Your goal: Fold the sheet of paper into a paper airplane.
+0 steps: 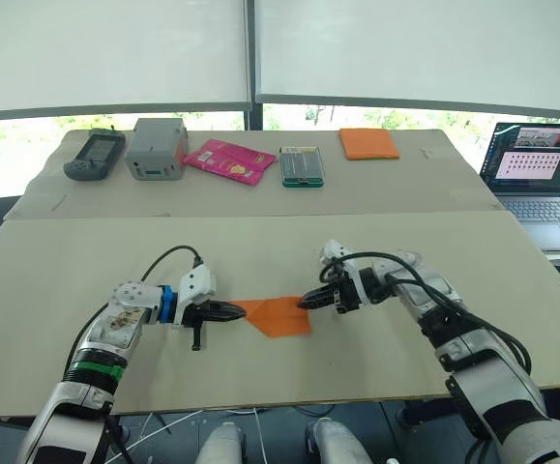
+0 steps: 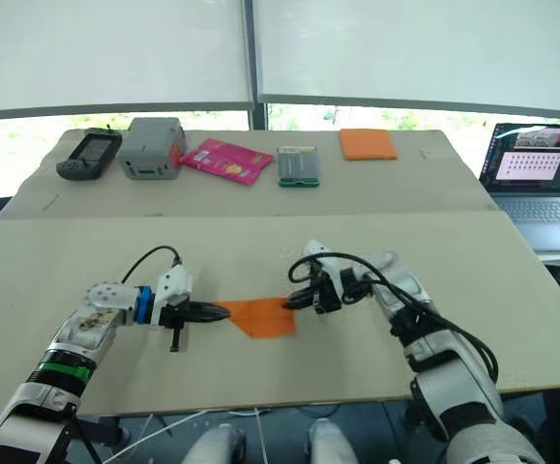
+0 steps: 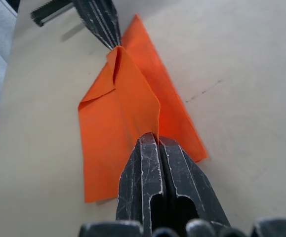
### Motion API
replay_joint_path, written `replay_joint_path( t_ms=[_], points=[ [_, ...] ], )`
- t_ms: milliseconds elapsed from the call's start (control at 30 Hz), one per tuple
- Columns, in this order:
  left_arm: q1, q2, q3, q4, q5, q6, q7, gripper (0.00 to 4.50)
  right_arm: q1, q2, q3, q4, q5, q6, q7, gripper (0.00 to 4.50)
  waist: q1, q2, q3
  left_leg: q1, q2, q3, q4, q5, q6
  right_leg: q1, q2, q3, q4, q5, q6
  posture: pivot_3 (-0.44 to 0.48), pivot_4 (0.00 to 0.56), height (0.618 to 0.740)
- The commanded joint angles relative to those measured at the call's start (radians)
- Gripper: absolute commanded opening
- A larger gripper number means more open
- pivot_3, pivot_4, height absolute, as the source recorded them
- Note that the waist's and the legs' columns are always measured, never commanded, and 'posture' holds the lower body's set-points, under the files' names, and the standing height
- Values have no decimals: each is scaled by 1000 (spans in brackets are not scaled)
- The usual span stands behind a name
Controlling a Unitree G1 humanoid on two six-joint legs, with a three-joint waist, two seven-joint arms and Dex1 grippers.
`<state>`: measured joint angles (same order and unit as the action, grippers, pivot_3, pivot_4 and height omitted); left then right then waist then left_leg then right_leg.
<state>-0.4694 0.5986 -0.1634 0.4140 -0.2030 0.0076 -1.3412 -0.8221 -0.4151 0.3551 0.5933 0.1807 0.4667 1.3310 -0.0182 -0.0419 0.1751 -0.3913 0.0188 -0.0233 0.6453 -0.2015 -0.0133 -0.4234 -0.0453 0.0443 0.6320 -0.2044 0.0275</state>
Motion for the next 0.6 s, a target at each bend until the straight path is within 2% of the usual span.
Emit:
replay_joint_path(
  t_ms=[33,333,400,533,600],
  points=[
    [22,15,11,-13,13,8,22,0,-31,12,-7,52,-29,-4,-7,42,-1,0,0,0,0,0,0,0,0,0,0,0,0,0,0,0,150,740],
    [23,28,49,-23,-1,6,45,0,-49,36,1,150,-88,-14,-40,42,-10,1,0,2,1,0,0,0,0,1,1,0,1,0,0,0,150,740],
    [26,27,82,-65,-55,58,43,0,-44,40,4,147,-95,-3,-43,42,-13,1,-1,2,1,0,0,0,0,1,1,0,1,0,0,0,150,740],
    [88,23,162,-264,-244,256,27,0,-17,35,13,123,-106,2,-49,42,-19,1,-1,1,1,-1,0,0,0,1,0,0,1,0,1,0,150,740],
    [102,19,183,-333,-293,318,46,0,-3,28,23,106,-113,5,-48,42,-18,1,-1,1,1,-1,0,0,0,1,0,0,1,-1,1,0,150,740]
  ],
)
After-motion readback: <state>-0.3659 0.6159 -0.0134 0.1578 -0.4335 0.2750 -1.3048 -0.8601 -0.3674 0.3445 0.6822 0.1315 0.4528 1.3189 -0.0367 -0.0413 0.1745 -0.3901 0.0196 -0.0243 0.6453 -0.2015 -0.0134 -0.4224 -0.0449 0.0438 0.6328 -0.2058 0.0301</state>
